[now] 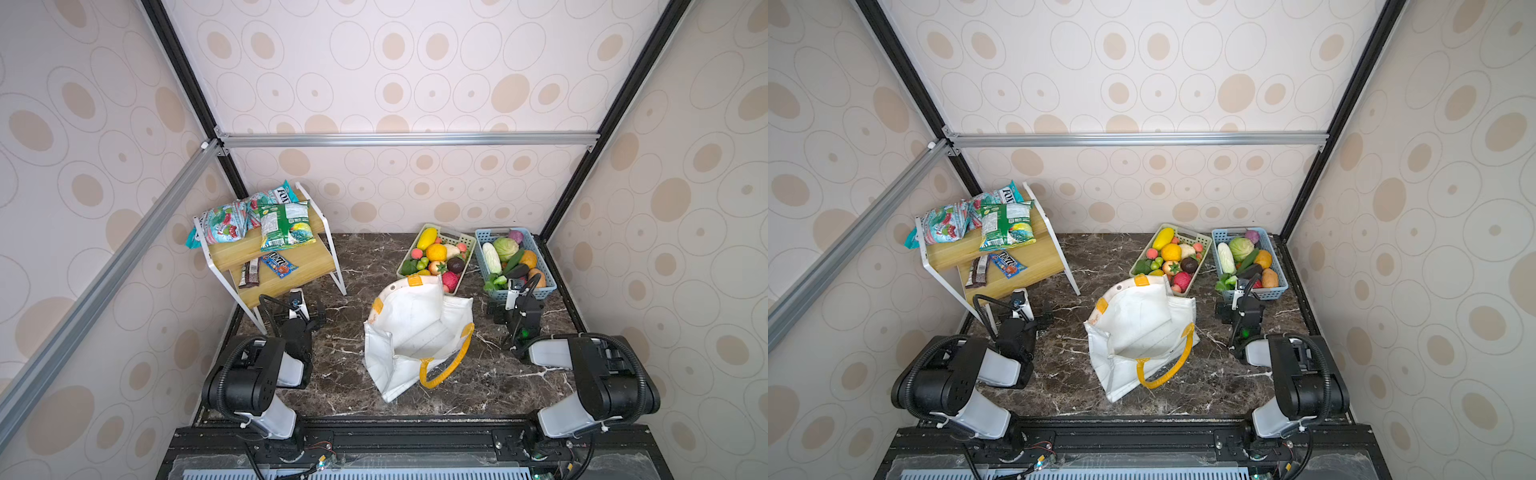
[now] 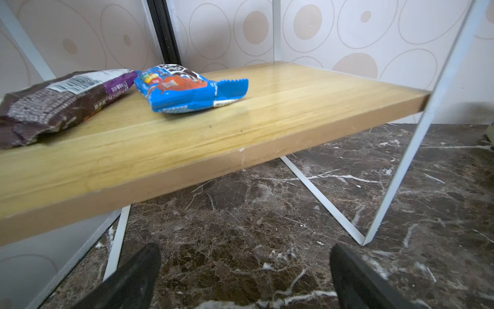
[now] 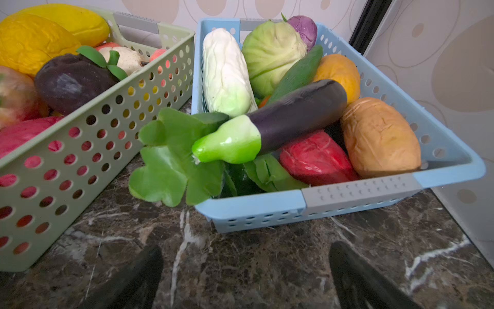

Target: Place the food into the grocery bag and tie it

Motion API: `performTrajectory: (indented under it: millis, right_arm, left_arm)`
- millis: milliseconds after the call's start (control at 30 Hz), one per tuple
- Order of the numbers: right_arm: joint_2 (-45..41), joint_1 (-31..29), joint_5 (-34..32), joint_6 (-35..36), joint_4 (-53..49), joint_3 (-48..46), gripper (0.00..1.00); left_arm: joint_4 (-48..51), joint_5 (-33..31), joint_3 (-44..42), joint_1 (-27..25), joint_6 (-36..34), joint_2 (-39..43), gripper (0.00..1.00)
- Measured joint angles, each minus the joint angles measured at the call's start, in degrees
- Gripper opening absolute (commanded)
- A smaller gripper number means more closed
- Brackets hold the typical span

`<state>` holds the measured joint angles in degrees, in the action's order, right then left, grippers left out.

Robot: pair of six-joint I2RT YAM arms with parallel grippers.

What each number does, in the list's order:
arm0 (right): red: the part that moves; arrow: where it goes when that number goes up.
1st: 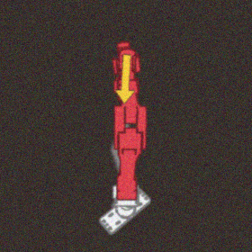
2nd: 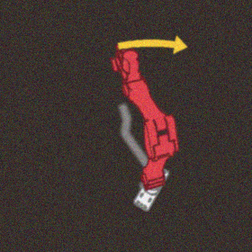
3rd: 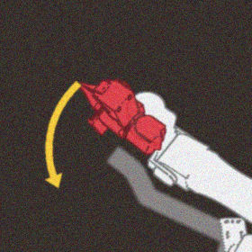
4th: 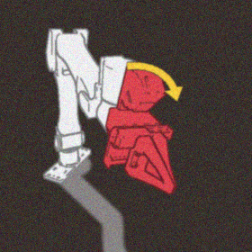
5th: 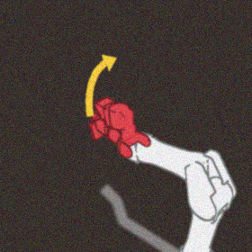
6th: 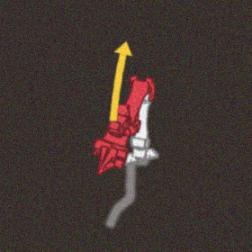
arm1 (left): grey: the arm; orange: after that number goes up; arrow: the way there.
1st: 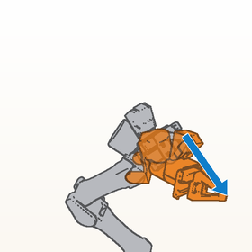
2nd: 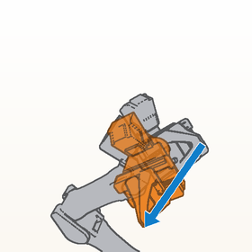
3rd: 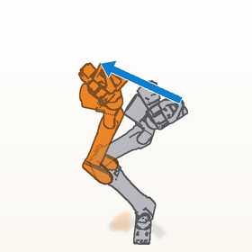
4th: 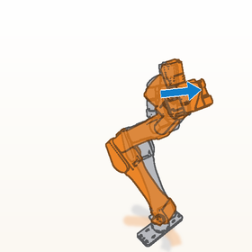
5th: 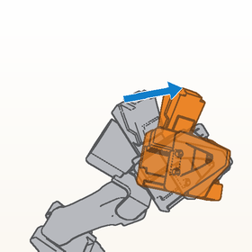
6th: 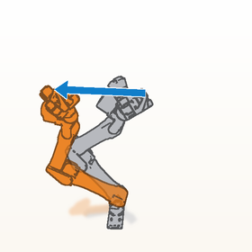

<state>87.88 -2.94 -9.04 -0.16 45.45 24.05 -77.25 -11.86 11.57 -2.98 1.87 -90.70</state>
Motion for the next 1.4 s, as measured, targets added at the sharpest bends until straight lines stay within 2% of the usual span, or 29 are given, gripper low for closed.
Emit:
performTrajectory:
  millis: [933, 1033, 1233, 1400]
  right_arm:
    - [0.0, 0.0, 0.0, 0.0, 0.0, 0.0, 1.00]
    - [-0.4, 0.0, -1.2, -0.5, -1.0, 0.2, 1.00]
    - [-7.6, 0.0, -5.9, -3.0, -21.8, 11.2, 1.00]
    - [-12.9, 0.0, -6.4, -5.0, -31.3, 16.1, 1.00]
  left_arm:
    - [0.1, 0.2, 0.0, 0.0, 0.0, 0.1, 0.99]
    - [6.7, -1.0, 1.7, 0.0, 0.3, 3.5, 0.99]
    - [29.2, -2.3, 10.3, -0.4, 2.3, 13.5, 0.99]
    - [41.3, -2.5, 18.2, -3.9, 2.9, 17.6, 0.99]
